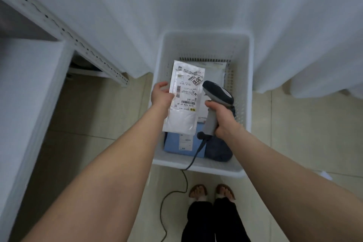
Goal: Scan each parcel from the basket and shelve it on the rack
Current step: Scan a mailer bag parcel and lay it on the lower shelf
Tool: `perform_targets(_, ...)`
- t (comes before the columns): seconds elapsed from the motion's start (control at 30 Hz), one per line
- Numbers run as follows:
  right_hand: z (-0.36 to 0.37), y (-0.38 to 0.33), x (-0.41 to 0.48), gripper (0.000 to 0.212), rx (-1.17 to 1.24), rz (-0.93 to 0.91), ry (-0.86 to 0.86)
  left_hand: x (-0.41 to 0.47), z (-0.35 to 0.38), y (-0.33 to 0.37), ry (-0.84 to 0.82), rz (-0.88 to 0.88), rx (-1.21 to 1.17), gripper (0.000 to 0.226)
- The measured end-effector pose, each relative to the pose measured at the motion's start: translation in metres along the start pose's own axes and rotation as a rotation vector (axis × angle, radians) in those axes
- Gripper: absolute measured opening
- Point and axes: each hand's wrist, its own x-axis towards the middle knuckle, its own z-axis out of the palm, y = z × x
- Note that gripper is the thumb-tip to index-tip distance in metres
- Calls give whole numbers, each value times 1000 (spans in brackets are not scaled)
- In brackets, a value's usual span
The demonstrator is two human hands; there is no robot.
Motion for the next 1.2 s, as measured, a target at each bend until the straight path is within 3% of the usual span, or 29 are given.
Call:
perform_targets(0.23,29,-72,-145,9,34,-18,-96,-107,-49,125,-28,22,-48,51)
perform_targets(0.43,43,-104,-237,7,40,-117,-188,-177,-82,186,-59,72,-43,43)
perform_targets(0.77,21,-91,-366,13,134,-266,-269,-308,-124,196,-142,126,-119,41)
perform_targets(1.03,-25,-76,-455,18,176,-375,-288,-420,-149,185,-346,114,80,30)
perform_targets(1.2,-39,-71,-488,11,43,-433,-275,-438,-155,184,-131,228,70,27)
